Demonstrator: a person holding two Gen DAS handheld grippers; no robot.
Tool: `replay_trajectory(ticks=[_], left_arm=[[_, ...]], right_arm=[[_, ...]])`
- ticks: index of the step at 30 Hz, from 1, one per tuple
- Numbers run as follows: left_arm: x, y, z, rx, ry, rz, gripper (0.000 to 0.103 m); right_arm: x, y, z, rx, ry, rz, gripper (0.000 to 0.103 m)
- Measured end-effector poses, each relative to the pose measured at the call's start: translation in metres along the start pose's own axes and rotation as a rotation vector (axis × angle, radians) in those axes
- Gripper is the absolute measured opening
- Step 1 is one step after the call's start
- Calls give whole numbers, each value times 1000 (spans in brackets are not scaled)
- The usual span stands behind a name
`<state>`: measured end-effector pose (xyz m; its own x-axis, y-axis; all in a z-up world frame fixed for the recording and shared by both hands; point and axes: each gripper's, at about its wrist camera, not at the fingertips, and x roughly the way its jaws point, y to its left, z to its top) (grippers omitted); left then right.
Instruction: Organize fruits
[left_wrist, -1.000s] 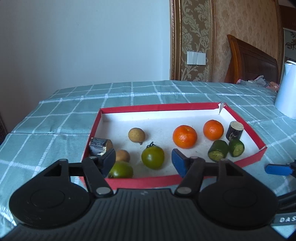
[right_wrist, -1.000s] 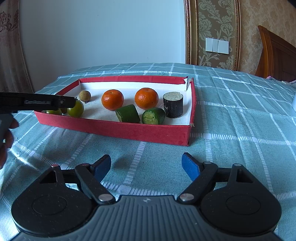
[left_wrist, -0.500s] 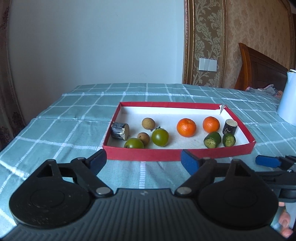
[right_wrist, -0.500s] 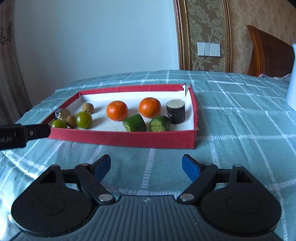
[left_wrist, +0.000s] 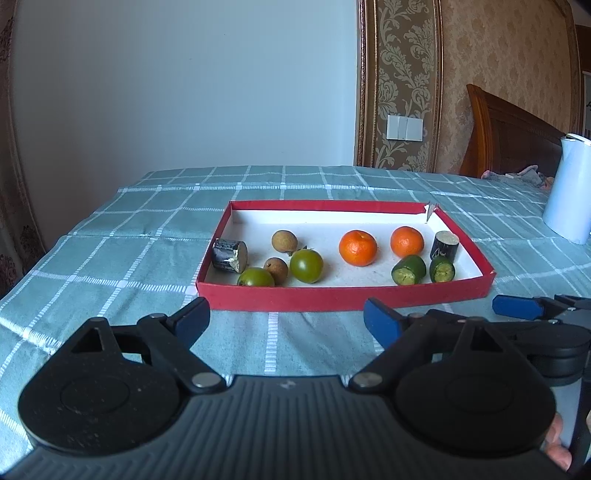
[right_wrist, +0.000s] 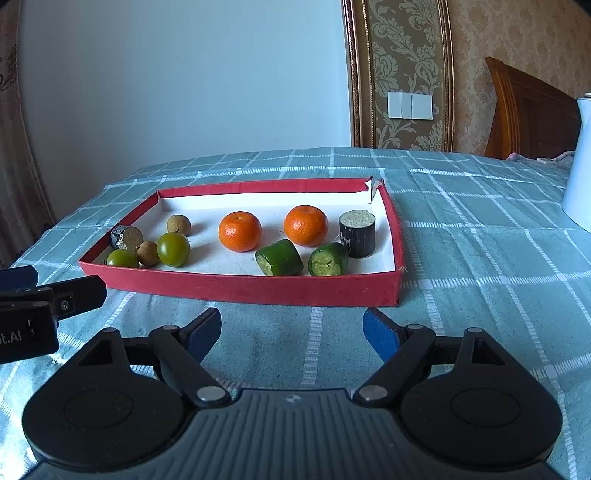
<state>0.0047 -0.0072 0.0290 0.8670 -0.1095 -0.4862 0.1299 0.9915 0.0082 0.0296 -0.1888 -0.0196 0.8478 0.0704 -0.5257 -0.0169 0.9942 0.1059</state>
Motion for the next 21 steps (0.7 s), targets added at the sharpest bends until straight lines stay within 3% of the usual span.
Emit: replay_trajectory(ticks=[21], left_arm=[[0, -5, -4, 23, 8, -6, 96]], right_arm=[[2, 5, 0, -12, 1, 6, 84]])
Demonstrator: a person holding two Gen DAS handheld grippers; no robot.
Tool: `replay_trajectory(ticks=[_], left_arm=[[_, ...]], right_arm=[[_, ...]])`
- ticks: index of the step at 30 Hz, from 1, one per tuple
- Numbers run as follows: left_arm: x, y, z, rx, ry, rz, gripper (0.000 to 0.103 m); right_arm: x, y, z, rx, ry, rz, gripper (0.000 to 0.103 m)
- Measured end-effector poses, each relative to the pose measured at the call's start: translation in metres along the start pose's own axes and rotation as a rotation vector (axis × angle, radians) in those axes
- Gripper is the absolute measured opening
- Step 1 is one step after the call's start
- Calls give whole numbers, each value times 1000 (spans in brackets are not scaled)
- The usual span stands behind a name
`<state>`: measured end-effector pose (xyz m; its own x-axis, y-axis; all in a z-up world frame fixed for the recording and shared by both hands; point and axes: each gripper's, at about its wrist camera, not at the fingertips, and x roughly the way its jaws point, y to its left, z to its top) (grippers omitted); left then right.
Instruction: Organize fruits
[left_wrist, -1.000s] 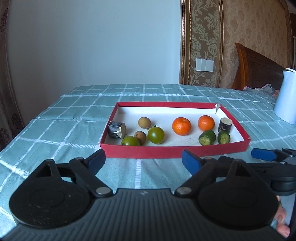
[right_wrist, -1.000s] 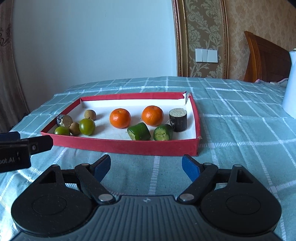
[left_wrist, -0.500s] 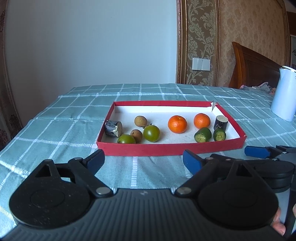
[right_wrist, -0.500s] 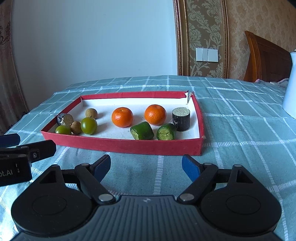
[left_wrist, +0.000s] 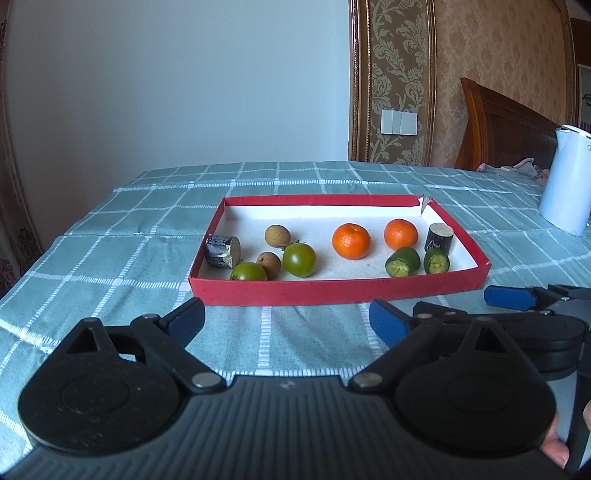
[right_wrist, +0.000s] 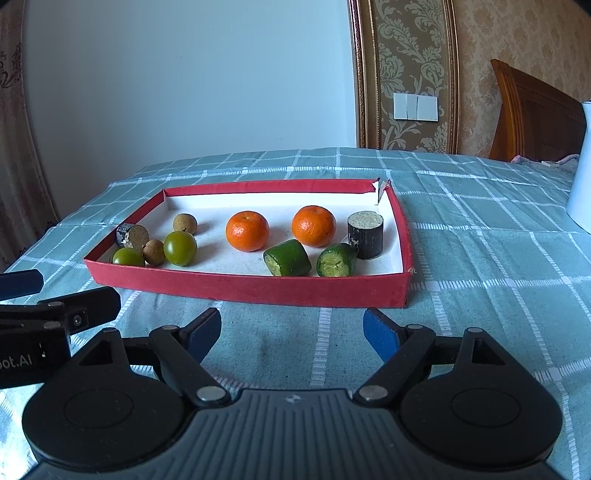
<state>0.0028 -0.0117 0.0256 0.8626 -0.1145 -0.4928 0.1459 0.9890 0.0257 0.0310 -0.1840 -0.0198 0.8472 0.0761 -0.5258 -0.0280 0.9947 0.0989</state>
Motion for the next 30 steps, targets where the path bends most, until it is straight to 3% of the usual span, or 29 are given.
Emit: replay_trajectory(ticks=[14, 25, 30], left_arm=[[-7, -1, 0, 20, -31, -1, 100], [-4, 3, -3, 5, -31, -58, 100], [-5, -3, -6, 37, -63, -13, 99]], right_arm=[[3, 4, 0, -7, 6, 3, 84], [6, 5, 1, -7, -2, -1, 84], [6, 4, 1, -2, -8, -8, 84]])
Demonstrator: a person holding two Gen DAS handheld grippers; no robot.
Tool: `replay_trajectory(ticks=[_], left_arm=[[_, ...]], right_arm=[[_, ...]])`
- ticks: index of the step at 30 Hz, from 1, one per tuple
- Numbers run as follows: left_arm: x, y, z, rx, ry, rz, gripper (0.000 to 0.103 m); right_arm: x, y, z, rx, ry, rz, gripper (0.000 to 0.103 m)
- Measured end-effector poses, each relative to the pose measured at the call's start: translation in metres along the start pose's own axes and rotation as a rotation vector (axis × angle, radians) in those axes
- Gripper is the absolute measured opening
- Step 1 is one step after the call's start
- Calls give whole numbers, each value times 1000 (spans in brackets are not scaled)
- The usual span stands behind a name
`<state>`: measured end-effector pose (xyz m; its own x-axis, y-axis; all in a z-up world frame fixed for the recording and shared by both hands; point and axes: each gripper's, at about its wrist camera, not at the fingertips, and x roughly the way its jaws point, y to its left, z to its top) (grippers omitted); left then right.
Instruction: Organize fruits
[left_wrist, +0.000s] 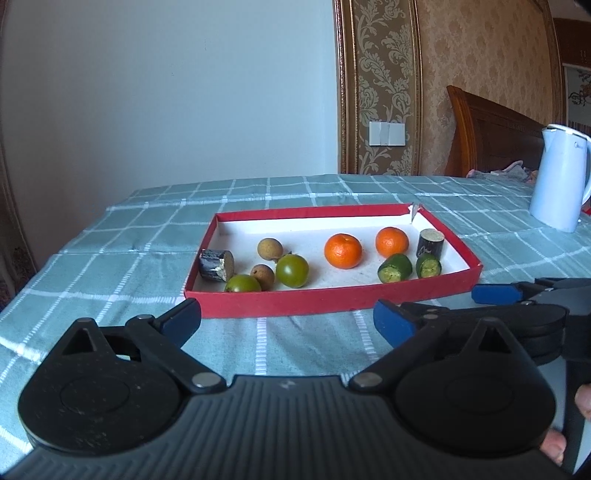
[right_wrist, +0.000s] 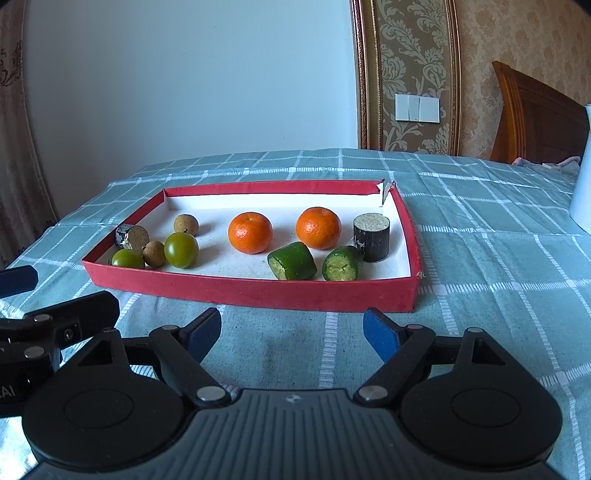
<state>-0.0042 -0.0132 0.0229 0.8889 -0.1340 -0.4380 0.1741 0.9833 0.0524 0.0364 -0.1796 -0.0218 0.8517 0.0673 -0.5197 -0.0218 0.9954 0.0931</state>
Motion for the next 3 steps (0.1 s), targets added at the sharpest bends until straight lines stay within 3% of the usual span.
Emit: replay_trajectory(ticks=[3], left_arm=[[5, 1, -1, 0, 12, 15, 99]], right_arm=[[-2, 1, -1, -3, -13, -17, 84]])
